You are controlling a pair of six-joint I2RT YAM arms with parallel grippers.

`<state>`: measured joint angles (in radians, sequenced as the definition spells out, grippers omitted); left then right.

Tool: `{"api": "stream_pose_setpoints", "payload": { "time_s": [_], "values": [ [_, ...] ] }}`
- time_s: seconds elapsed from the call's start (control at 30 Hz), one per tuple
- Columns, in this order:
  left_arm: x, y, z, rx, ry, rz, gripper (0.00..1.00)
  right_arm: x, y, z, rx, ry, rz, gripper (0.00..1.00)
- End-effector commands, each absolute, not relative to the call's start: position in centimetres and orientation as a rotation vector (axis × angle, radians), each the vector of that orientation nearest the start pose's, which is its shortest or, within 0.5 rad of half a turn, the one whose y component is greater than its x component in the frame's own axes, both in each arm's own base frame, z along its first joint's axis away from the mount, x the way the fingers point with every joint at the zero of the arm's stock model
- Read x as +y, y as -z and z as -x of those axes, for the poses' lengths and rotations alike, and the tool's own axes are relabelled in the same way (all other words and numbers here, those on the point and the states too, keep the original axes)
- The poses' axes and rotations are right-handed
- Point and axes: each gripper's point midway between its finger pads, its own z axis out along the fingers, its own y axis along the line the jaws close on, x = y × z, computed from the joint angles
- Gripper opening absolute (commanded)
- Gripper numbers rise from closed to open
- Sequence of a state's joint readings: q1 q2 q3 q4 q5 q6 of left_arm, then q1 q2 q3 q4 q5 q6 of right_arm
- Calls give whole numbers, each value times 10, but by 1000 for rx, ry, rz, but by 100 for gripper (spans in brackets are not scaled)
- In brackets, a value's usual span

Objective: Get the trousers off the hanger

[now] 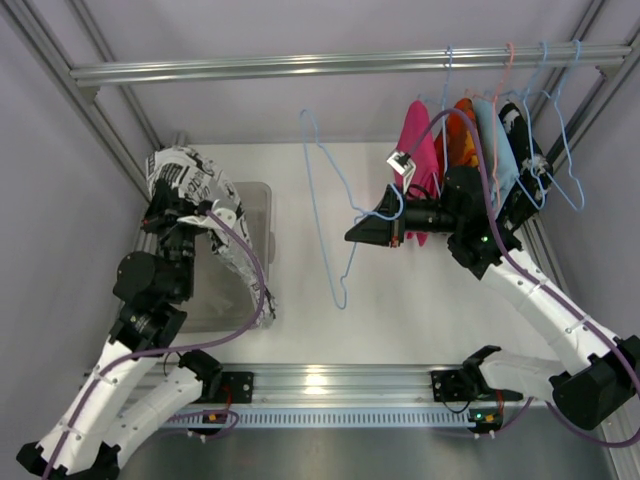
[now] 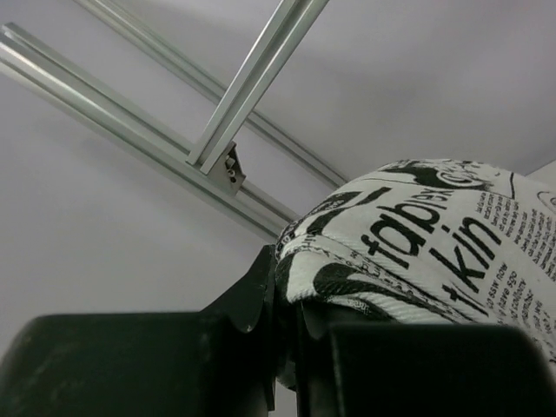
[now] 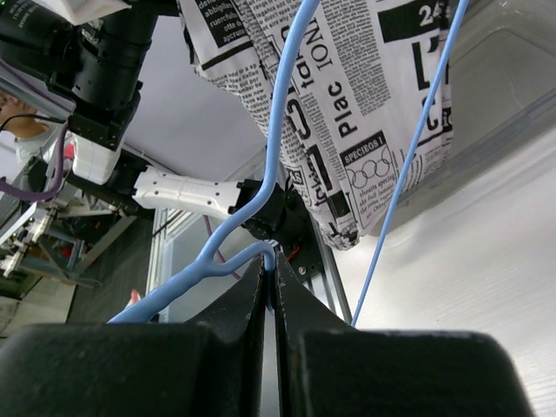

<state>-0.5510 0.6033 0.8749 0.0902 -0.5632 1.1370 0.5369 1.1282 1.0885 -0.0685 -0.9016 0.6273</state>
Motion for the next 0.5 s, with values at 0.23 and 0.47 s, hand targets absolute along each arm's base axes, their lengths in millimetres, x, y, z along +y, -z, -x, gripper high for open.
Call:
{"api": "stream_pose_setpoints", "payload": {
  "time_s": [0.23,0.47],
  "values": [
    [43,-526,-214,1126,-977,-313,0,293,-380,-188,1683,-1573,730,0],
    [39,-466,-239,1311,-1101,-485,0,295,-382,-190,1684,-1575,730,0]
  ]
}}
